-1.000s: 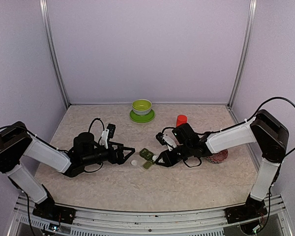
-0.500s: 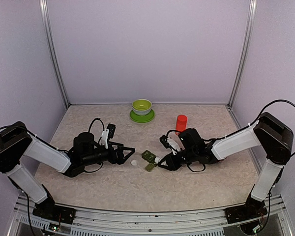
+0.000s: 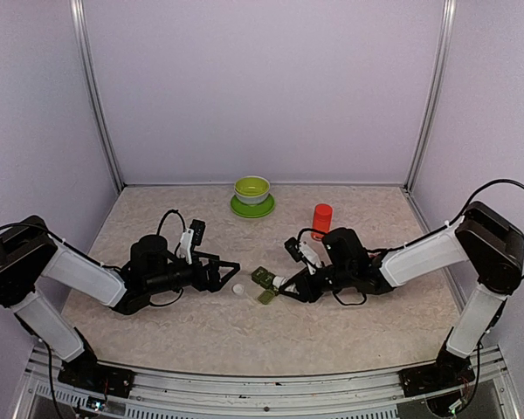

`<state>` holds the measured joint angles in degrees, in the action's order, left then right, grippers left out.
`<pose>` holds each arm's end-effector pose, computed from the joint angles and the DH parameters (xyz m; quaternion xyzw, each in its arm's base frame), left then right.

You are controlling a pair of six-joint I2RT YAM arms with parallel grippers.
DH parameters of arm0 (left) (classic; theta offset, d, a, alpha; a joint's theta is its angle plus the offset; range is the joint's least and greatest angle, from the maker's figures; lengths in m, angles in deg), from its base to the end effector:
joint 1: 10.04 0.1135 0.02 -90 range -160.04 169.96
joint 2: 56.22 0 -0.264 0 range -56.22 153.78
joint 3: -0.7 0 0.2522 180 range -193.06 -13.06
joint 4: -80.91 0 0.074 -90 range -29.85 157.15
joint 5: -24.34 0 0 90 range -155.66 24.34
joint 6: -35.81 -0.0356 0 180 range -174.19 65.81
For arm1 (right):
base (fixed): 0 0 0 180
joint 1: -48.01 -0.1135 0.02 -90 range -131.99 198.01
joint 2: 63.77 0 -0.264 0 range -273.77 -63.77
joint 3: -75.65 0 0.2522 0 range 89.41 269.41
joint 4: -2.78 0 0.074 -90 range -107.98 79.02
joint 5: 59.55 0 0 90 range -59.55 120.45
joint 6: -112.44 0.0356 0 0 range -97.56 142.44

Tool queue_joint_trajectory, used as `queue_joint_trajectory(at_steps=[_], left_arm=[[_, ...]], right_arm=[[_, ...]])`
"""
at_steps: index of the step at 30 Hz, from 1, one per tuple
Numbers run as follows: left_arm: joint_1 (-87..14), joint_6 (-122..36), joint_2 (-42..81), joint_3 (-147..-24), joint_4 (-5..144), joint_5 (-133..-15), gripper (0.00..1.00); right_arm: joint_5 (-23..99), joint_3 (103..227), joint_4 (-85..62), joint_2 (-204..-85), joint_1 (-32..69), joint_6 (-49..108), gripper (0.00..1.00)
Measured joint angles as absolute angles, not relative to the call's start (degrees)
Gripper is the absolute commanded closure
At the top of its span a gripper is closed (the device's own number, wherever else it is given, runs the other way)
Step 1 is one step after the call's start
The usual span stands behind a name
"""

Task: Sort the pills into containers
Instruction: Pour the pill into the compartment of the pill container.

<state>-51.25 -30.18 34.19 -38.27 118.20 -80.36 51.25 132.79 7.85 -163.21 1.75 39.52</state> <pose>0.2079 -0.1941 0.1538 0.1947 0.7618 -0.4135 0.4591 0.2227 0.2510 0.1393 -0.2996 0.8325 0.3671 0.2871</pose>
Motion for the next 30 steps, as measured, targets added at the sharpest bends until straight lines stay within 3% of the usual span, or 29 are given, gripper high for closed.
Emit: queue_joint_trajectory(at_steps=[30], left_arm=[[-51.6,-30.6,34.7,-38.3,119.5,-84.7,0.01]], right_arm=[[53.7,118.3,35.3,-160.6,1.8,37.8,0.81]])
